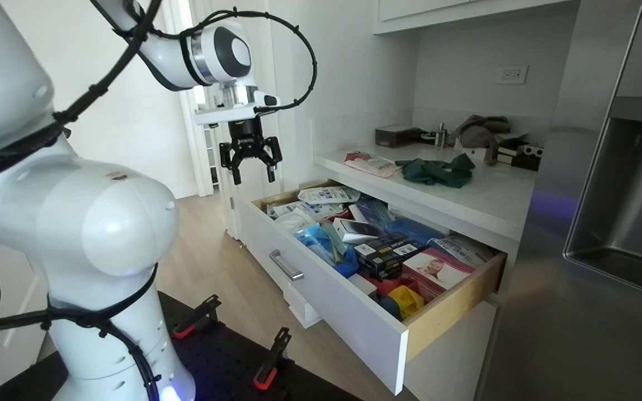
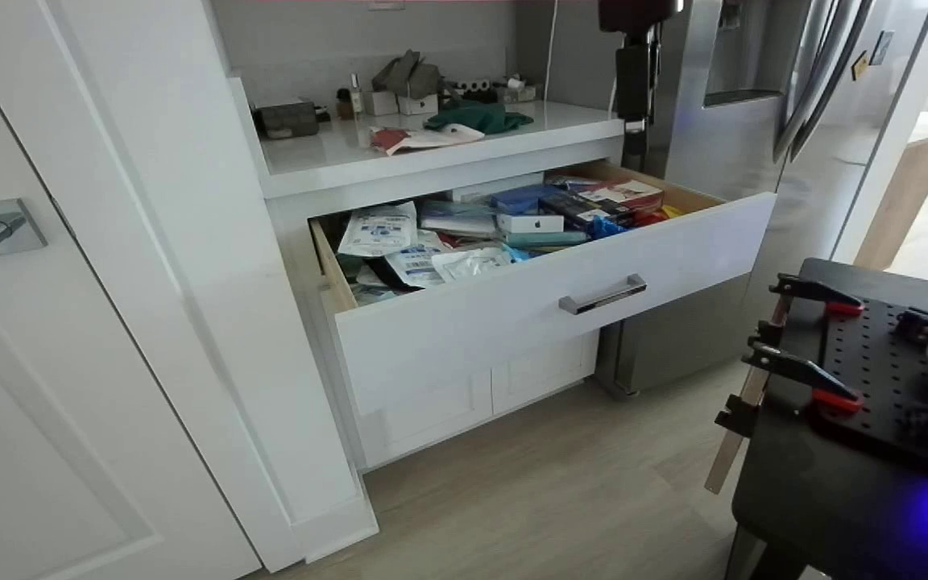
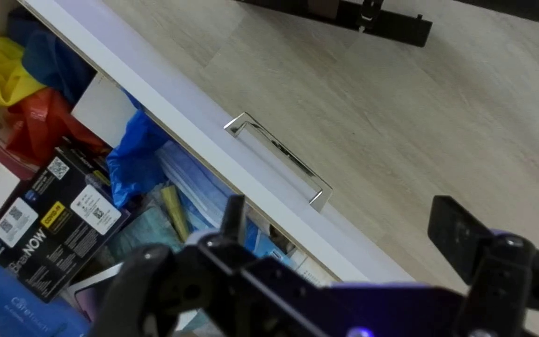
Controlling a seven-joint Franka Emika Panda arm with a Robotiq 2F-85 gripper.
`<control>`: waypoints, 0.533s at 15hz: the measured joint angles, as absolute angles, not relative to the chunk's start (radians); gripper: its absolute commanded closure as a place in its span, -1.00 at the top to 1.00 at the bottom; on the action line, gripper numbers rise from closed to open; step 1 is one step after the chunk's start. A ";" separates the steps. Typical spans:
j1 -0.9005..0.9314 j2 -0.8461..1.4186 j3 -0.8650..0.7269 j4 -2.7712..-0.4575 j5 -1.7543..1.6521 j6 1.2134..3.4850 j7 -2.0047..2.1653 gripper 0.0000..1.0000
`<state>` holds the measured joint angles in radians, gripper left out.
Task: Close the open drawer
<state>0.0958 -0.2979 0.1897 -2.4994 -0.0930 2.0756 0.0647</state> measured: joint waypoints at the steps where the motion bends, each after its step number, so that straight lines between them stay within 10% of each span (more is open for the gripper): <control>1: 0.096 -0.293 0.180 -2.511 -0.088 2.086 0.065 1.00; 8: 0.098 -0.251 0.122 -2.609 0.018 2.155 0.060 1.00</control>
